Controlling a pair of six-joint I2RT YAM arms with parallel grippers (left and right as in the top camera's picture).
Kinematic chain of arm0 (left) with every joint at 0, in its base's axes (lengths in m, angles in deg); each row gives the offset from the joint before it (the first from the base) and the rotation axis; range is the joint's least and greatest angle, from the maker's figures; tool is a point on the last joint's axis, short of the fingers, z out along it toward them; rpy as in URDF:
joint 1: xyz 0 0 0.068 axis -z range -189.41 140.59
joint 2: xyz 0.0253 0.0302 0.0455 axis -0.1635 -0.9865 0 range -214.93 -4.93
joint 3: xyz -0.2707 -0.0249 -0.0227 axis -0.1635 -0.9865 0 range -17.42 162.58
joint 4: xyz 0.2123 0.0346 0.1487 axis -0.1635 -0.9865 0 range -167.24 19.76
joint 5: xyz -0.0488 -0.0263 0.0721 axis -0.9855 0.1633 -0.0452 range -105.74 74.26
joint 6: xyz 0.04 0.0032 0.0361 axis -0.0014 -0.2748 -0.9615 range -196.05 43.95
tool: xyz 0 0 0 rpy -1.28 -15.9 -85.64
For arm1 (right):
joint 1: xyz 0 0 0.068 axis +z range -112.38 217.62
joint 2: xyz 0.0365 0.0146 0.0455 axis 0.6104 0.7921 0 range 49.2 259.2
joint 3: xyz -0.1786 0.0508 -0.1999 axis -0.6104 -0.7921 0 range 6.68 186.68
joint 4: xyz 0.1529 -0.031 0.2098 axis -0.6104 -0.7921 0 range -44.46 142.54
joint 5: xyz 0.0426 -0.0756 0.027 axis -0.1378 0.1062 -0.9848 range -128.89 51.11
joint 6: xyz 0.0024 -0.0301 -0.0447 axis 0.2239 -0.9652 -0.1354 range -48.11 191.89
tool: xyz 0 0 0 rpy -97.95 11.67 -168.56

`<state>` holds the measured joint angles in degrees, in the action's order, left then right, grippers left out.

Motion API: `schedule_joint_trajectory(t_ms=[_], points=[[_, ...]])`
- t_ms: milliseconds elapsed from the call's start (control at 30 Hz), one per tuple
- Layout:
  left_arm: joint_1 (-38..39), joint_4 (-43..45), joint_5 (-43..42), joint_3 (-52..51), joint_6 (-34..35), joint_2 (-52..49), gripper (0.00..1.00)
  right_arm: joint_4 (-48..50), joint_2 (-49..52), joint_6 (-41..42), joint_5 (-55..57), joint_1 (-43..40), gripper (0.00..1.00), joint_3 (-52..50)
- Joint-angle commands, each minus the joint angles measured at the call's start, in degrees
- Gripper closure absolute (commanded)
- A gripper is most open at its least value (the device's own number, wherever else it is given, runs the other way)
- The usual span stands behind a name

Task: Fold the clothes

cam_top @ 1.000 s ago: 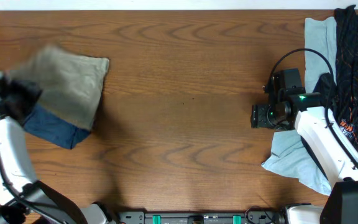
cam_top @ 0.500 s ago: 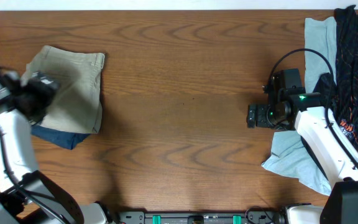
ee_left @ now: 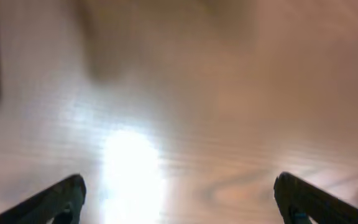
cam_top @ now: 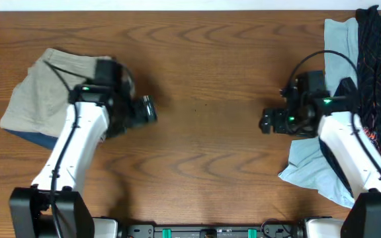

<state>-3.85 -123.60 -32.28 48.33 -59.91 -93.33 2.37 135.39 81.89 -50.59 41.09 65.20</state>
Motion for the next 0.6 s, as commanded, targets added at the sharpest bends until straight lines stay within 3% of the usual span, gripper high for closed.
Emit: schedule_joint_trajectory(t_ms=[0,133,300,567], points=[[0.63,-7.80,6.51,-0.07,-1.07,0.20,0.02,-4.92,-0.37,-4.11,-0.50,-3.85,0.01,4.44],[0.59,-15.45,6.56,-0.35,-0.87,0.94,0.02,-11.63,-0.94,-6.36,-0.48,-6.25,0.01,6.91],[0.63,-15.93,6.60,-2.93,-0.87,7.72,0.02,-13.97,-5.35,-6.23,-0.24,-8.00,0.01,6.49],[0.70,-8.24,7.23,-10.54,-1.14,35.32,0.02,-6.56,-25.16,-4.04,3.80,-8.31,0.01,-1.84]])
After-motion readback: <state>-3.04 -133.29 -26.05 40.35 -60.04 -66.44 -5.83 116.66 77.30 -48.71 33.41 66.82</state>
